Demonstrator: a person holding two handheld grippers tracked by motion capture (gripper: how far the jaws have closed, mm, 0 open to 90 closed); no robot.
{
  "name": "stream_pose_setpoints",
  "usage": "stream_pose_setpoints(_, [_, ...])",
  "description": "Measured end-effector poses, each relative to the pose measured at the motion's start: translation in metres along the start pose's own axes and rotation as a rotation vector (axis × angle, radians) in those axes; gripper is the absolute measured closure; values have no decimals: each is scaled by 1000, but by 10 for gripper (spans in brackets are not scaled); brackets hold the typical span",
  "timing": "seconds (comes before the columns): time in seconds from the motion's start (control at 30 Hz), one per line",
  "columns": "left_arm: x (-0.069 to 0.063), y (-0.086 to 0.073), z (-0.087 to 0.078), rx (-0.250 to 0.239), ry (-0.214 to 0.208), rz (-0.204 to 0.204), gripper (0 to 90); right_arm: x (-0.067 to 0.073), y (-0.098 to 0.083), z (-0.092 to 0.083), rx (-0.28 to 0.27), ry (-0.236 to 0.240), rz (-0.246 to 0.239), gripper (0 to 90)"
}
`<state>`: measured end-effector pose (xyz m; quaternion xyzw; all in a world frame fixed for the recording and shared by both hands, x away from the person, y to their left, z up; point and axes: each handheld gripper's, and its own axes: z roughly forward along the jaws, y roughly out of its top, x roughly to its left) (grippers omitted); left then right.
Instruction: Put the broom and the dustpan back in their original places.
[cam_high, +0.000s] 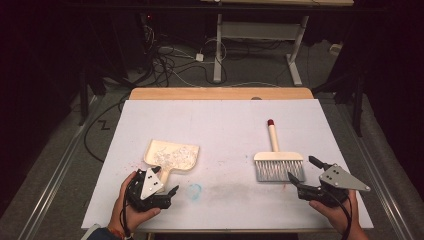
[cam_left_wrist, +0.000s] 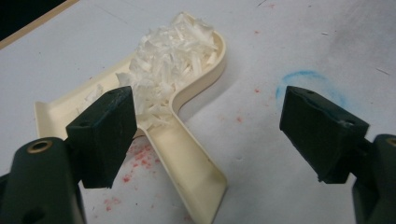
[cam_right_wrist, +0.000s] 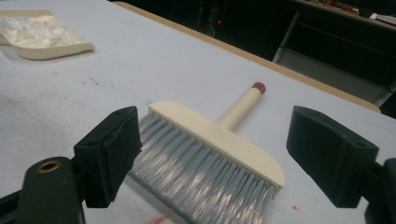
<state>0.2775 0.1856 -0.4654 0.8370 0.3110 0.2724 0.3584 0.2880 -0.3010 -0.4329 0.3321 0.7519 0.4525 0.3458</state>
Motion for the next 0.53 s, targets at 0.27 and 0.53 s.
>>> stream_pose_setpoints(0.27, [1,1,3,9,0,-1,186,0,-1,1,2,2,2,187])
stream_pose_setpoints(0.53, [1,2,5,14,4,3,186,-2,-2,0,7,-4,6,187])
